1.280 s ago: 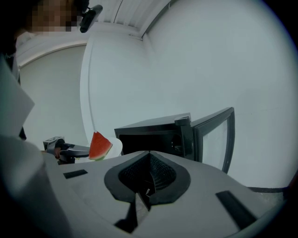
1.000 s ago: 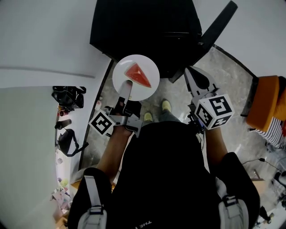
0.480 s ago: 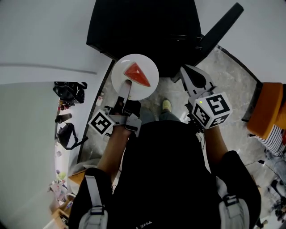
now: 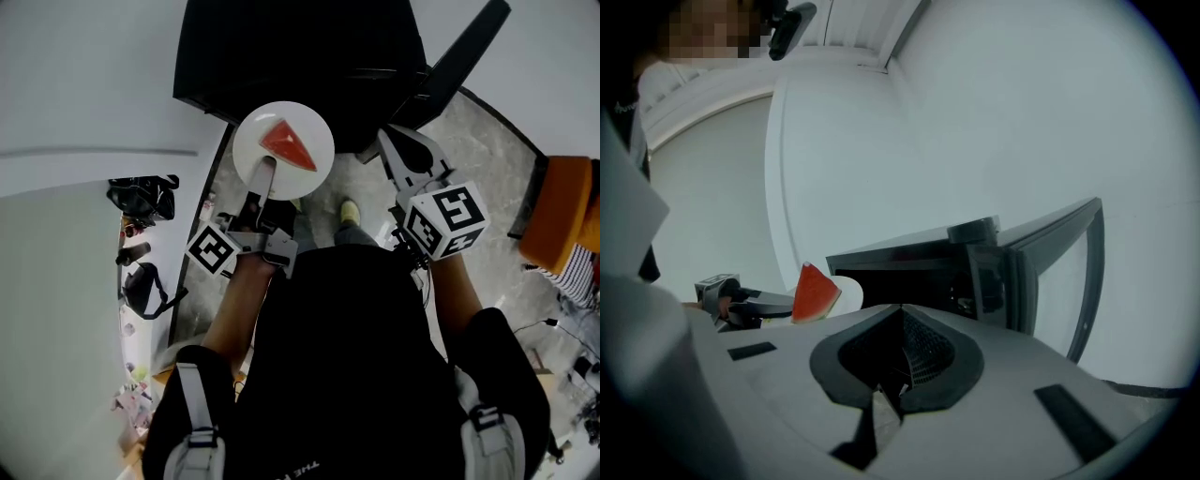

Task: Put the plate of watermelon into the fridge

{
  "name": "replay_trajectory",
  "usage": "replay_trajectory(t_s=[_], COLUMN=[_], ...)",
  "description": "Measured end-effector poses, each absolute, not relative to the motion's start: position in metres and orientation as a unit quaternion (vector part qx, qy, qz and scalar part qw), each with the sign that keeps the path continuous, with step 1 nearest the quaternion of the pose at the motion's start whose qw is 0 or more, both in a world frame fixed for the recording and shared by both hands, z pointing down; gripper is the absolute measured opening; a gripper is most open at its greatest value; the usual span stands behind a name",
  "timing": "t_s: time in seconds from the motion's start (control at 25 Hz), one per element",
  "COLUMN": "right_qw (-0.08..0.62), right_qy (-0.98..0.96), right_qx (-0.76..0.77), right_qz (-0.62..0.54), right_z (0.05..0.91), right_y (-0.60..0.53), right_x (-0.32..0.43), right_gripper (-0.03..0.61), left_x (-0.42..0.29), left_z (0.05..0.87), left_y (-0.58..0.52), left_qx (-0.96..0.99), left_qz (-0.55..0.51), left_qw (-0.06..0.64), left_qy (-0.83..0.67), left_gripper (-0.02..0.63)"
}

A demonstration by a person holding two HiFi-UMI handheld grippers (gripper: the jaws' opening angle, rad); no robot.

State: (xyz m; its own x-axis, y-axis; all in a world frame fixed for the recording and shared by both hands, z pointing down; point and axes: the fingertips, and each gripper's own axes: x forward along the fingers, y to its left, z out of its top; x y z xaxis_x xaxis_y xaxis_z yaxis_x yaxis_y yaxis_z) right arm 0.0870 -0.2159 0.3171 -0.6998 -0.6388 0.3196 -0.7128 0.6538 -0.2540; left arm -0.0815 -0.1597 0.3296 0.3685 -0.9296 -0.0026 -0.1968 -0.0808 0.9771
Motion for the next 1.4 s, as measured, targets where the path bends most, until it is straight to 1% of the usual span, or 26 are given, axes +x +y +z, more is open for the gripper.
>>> replay_trajectory(t_s=[0.4, 0.72, 1.4], right_qw=[0.102, 0.122, 0.14], right_qy=[-0.884, -0.867, -0.85], right_qx=[0.421, 0.444, 0.458], right_qz=[0.175, 0.189, 0.22], right_z=[0.312, 0.331, 0.395], right_y=[-0.219, -0.231, -0.25], right_x=[0.084, 0.043, 0.04], right_gripper=[0.009, 0.009, 0.009], left_x=[-0.086, -0.125, -0.12], left_z=[0.332, 0.358, 0.423], left_y=[-0.175, -0.191, -0.22], left_qx=[0.661, 0.653, 0.636], left_qz=[-0.328, -0.314, -0.296], left_qw=[0.542, 0.571, 0.595], left_qy=[-0.402, -0.385, -0.392], left_gripper=[0.015, 0.015, 0.015])
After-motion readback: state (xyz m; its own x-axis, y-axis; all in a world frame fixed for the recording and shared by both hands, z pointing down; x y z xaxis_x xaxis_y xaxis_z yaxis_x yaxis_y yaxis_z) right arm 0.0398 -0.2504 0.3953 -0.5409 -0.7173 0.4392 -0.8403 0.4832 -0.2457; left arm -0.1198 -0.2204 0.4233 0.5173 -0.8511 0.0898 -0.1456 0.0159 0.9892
